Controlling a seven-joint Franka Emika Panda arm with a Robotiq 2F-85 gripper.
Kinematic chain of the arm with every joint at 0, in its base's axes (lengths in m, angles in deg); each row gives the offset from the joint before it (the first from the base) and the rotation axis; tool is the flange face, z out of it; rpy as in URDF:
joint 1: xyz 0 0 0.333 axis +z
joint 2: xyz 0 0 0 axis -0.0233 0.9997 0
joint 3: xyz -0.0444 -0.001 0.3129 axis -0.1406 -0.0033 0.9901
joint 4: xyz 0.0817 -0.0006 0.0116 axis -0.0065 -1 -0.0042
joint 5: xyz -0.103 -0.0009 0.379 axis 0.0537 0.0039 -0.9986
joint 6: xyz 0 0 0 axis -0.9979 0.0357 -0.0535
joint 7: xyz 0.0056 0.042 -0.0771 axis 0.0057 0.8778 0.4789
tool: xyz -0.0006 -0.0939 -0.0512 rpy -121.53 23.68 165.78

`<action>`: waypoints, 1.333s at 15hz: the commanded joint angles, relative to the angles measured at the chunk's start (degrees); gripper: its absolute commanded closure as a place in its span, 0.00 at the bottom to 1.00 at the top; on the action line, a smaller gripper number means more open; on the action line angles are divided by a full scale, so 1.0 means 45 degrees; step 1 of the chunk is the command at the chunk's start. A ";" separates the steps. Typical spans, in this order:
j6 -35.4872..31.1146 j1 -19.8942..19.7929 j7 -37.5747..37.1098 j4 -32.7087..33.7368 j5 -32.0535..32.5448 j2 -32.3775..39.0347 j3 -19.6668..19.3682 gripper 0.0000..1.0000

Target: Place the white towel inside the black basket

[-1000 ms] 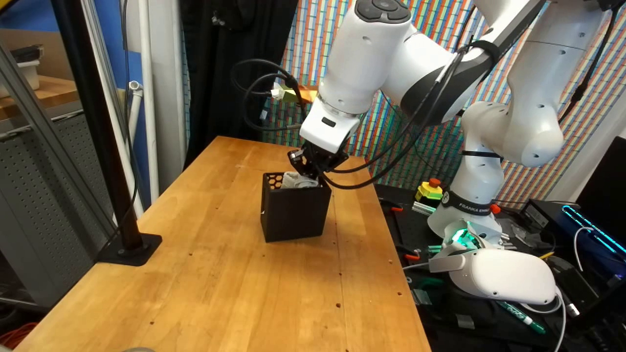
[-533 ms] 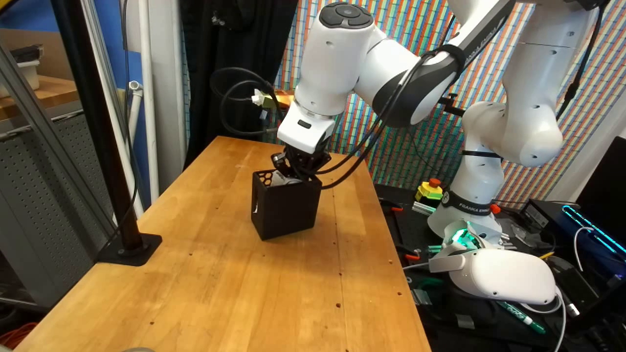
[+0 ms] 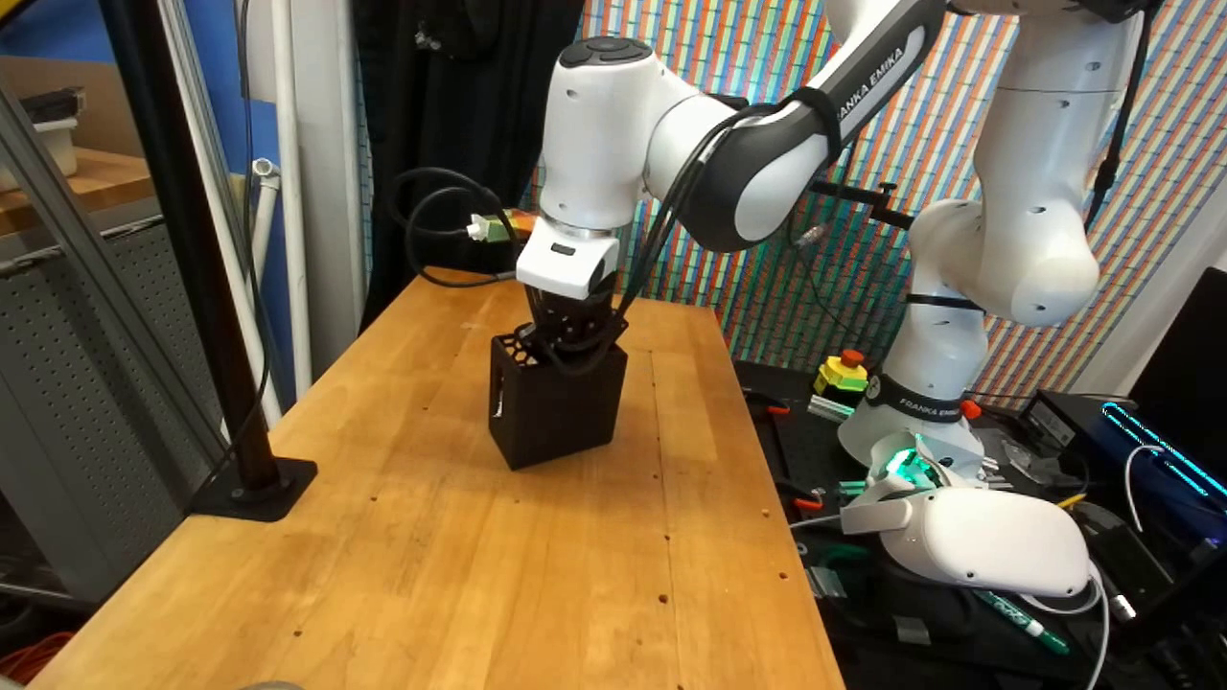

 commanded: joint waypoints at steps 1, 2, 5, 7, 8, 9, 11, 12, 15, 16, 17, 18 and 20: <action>-0.0142 -0.0549 0.1630 0.0185 -0.1661 0.0774 -0.0059 0.91; -0.0070 -0.0635 0.1840 0.0145 -0.2017 0.0777 -0.0057 0.91; 0.0044 -0.0657 0.2010 0.0056 -0.2544 0.0521 -0.0038 0.91; 0.0116 -0.0541 0.1792 -0.0010 -0.2445 0.0324 -0.0021 0.91; 0.0177 -0.0466 0.1635 -0.0070 -0.2287 0.0164 -0.0008 0.91; 0.0266 -0.0342 0.1419 -0.0171 -0.2098 -0.0120 0.0034 0.91; 0.0402 0.0005 0.0900 -0.0372 -0.1439 -0.0683 0.0134 0.91; 0.0455 0.0206 0.0652 -0.0470 -0.1063 -0.0981 0.0221 0.91; 0.0935 0.0809 -0.0104 -0.0531 0.0100 -0.1761 0.0542 0.91; 0.1203 0.1000 -0.0408 -0.0500 0.0483 -0.2008 0.0653 0.91; 0.1465 0.1173 -0.0678 -0.0481 0.0816 -0.2276 0.0775 0.91; 0.1726 0.1318 -0.0915 -0.0473 0.1093 -0.2553 0.0884 0.91; 0.2162 0.1554 -0.1454 -0.0472 0.1624 -0.3055 0.1061 0.91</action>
